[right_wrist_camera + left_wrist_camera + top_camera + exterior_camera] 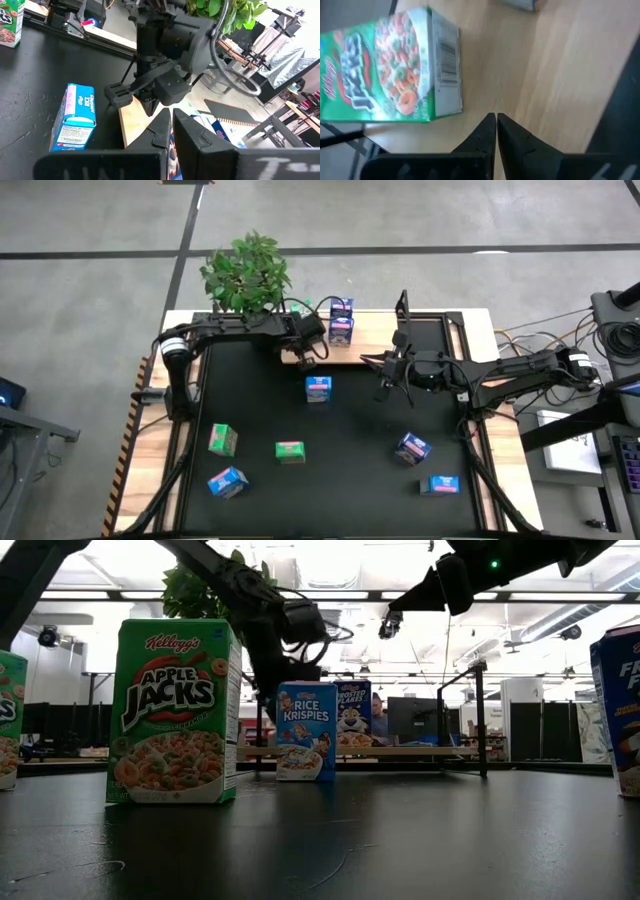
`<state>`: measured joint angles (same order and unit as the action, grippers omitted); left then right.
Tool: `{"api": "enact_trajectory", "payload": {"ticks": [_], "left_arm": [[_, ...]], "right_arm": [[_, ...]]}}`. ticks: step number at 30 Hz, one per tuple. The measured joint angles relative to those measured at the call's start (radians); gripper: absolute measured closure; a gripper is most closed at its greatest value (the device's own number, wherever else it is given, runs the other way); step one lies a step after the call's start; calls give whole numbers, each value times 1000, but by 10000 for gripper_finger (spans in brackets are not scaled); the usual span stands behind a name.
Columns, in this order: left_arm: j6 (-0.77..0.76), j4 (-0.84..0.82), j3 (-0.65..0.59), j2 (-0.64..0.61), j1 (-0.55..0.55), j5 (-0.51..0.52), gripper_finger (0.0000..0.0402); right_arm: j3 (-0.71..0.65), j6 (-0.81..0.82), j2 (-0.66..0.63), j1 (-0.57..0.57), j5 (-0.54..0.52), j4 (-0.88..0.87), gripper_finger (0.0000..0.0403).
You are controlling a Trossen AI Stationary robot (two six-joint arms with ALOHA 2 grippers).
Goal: Stack cereal on shelf
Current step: Put the top green cereal box on the shelf
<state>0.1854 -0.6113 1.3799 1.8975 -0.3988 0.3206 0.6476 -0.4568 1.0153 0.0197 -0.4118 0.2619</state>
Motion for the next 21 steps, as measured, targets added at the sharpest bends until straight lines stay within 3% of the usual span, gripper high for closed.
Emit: {"api": "enact_trajectory", "payload": {"ticks": [5,10,13,21], "left_arm": [[177,5,99,-32,-5,0,402],[398,-187,253,-22,-67,-24,402],[380,-302,356,-9,-121,-76,402],[128,-462,557,97,-241,-259,402]], "right_arm": [[0,0,0,0,0,-1,392],[0,5,0,0,0,-2,392],[0,5,0,0,0,-2,392],[0,3,0,0,0,1,392]]}}
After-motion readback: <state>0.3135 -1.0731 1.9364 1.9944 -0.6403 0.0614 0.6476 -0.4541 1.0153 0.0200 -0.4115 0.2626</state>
